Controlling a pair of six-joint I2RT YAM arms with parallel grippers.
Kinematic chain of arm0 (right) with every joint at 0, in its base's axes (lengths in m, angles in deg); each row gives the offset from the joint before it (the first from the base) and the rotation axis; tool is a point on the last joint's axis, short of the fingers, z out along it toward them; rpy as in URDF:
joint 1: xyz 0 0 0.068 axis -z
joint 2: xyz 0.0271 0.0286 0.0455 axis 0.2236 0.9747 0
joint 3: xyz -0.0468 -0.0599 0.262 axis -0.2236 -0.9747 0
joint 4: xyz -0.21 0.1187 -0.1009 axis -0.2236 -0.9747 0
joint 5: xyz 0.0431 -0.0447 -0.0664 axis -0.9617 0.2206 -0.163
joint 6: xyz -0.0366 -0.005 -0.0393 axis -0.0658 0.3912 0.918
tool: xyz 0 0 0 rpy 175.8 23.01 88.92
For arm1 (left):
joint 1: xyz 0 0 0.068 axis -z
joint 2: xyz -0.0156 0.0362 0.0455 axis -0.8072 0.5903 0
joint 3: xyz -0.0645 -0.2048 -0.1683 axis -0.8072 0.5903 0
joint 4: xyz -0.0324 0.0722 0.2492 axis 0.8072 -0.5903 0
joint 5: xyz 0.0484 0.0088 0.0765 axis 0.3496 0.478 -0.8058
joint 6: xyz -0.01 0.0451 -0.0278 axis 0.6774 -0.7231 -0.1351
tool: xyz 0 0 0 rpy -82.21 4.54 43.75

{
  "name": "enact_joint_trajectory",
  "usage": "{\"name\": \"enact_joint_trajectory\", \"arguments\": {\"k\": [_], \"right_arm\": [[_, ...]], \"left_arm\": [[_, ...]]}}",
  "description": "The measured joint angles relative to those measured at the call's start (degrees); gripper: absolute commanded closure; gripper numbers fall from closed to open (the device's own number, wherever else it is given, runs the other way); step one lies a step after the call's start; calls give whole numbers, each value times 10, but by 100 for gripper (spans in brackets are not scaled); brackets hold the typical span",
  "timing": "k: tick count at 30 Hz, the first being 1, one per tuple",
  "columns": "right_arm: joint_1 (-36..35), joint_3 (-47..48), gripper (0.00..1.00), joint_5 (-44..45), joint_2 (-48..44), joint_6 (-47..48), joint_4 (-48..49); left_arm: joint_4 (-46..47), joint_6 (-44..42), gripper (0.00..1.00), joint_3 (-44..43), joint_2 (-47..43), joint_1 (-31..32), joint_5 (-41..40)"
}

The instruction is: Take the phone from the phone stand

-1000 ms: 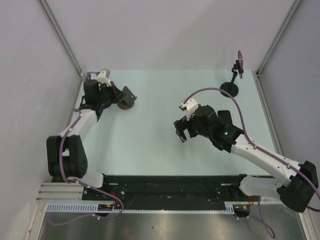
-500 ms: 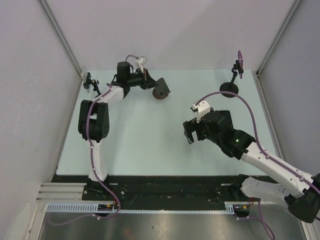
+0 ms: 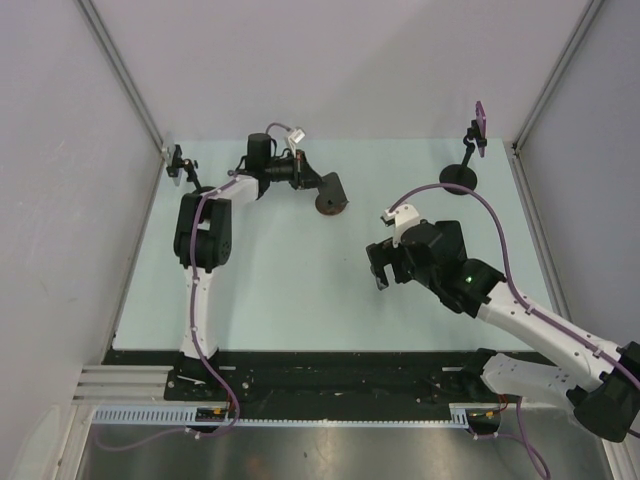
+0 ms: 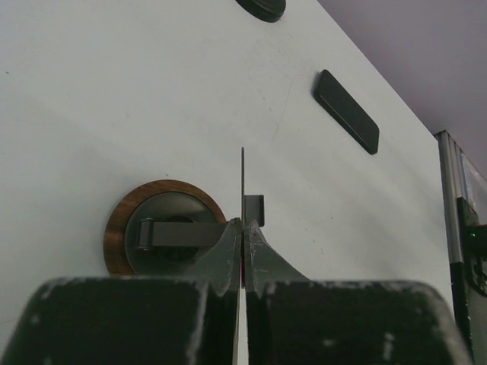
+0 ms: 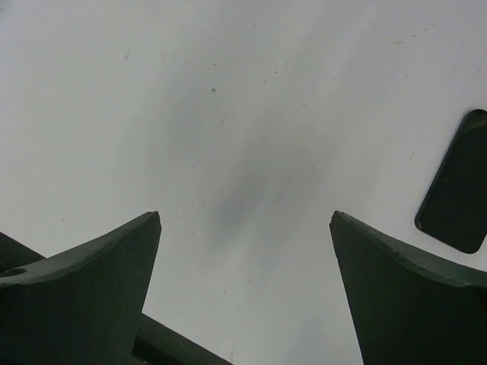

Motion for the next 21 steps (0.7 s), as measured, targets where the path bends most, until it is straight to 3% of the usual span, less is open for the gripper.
{"name": "enact_joint_trajectory", "arguments": {"k": [3,4,8,9,11,12,14,15,18,21], "right_arm": [[0,0,1,0,11,0,3],[0,0,1,0,14,0,3],[0,0,1,0,21,0,5],[-1,0,1,0,22,0,6],[-2,0,1,-1,24,0,8],[-2,0,1,-1,24,0,8],[-2,0,1,-1,26,0,8],[-2,0,1,-1,26,1,8],[-2,0,1,-1,26,3,12],[-2,0,1,0,26,6,17]], "left_arm": [[-3,1,100,0,0,0,21],[-5,2,95,0,0,0,25],[-8,1,70,0,0,0,33],[-9,1,58,0,0,0,35],[-10,0,50,1,0,0,33],[-11,0,40,1,0,0,31],[-15,1,28,3,-1,0,20],[-17,3,15,6,-3,0,10],[-22,2,0,27,-17,0,-19],[-29,4,0,69,-54,0,-71]]}}
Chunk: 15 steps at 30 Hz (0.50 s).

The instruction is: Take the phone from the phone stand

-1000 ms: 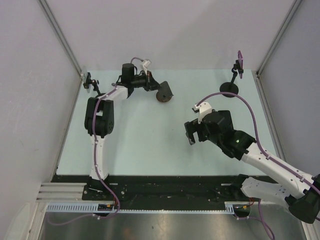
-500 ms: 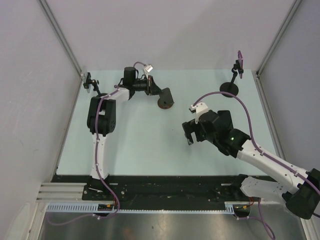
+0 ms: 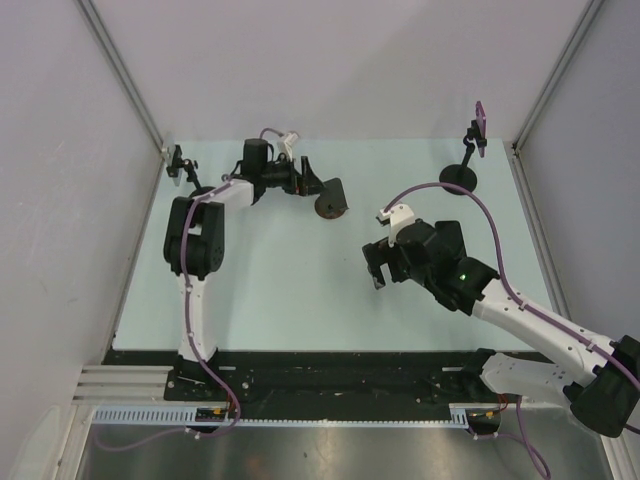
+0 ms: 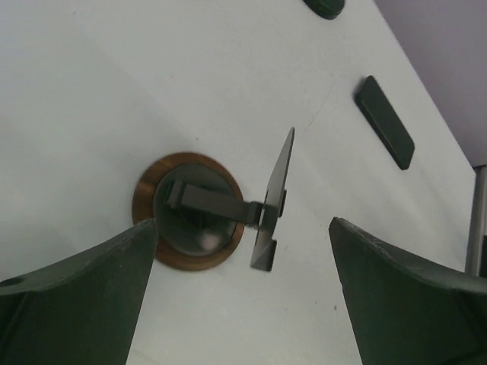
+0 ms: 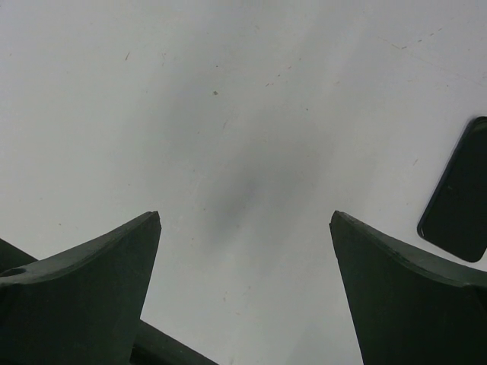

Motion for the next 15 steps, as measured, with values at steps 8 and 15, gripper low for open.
{"name": "enact_joint_trajectory", "arguments": {"k": [8,15], "right_arm": [[0,0,0,2,1,14,18],[3,0,0,3,2,26,29]], "left_arm": [[-4,44,0,146,-174,15,-198],[-41,57,0,182,-324,14,-331]]}}
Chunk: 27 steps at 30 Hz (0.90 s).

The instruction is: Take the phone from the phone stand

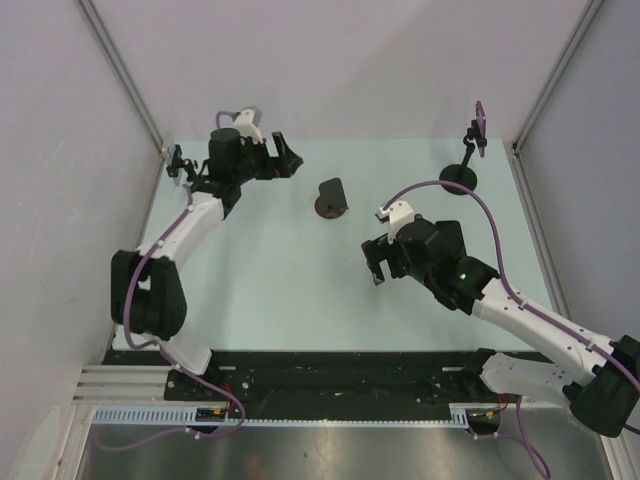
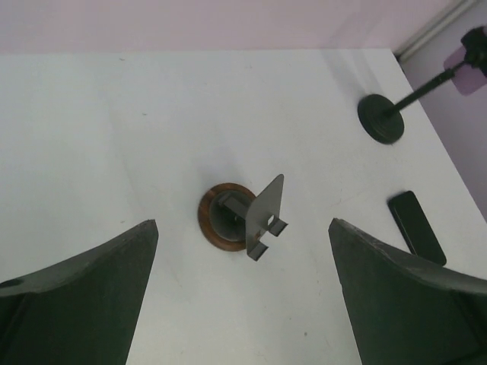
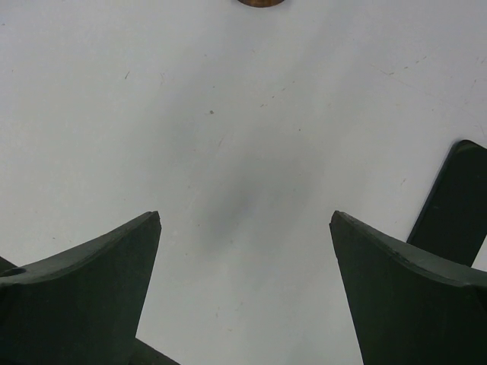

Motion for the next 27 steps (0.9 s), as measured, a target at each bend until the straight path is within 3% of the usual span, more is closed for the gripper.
{"name": "enact_joint_trajectory", "arguments": {"k": [5,11,18,27], "right_arm": [[4,0,0,-4,0,9,7],[7,0,0,-22,12,27,27],[10,0,0,-43,23,31,49],[10,0,1,-47,26,33,54]], "left_arm": [[-54,-14,0,0,-105,-42,-81],[-116,-42,0,-2,-170,-155,-155],[-169,-53,0,-12,-163,-291,-169],[-185,-102,7,-124,-59,-304,-127]]}}
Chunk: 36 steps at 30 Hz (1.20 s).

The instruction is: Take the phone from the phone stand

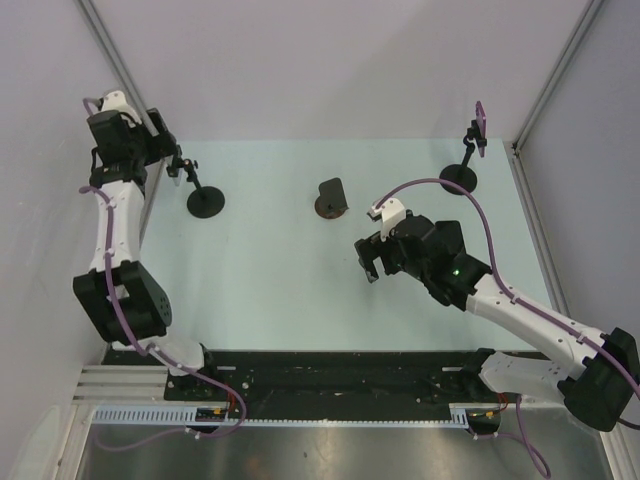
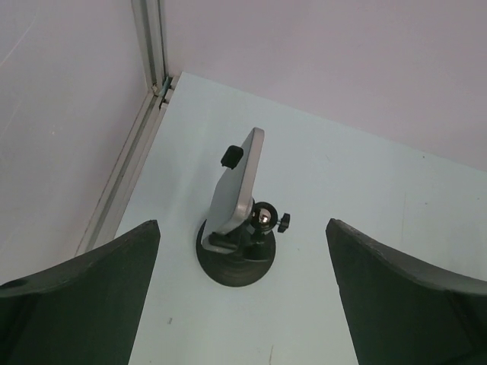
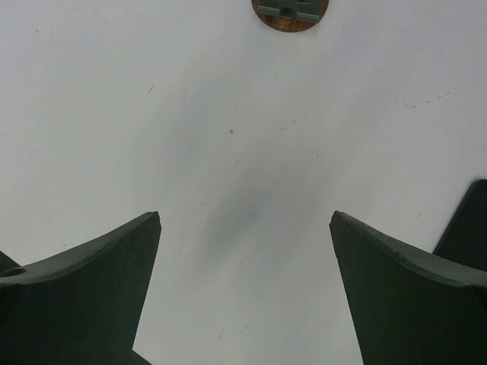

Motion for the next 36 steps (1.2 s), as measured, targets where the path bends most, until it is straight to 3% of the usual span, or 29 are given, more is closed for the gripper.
{"name": "enact_joint_trajectory", "arguments": {"k": [11,18,23,30,36], "right_arm": [[-1,0,1,6,1,-15,-2],[-4,0,1,7,12,-27,-1],[-6,0,2,7,18,-34,3],[-9,0,2,6,18,-35,3],[-12,0,2,2,10,-30,2]], "left_arm": [[-12,-24,30,-68,130,0,-5],[-14,-32,75,-85,143,5,-2],[-13,-42,100,-87,142,19,-9],[-13,-37,100,-43,101,45,-51],[-80,-10,100,17,15,98,-103]]}}
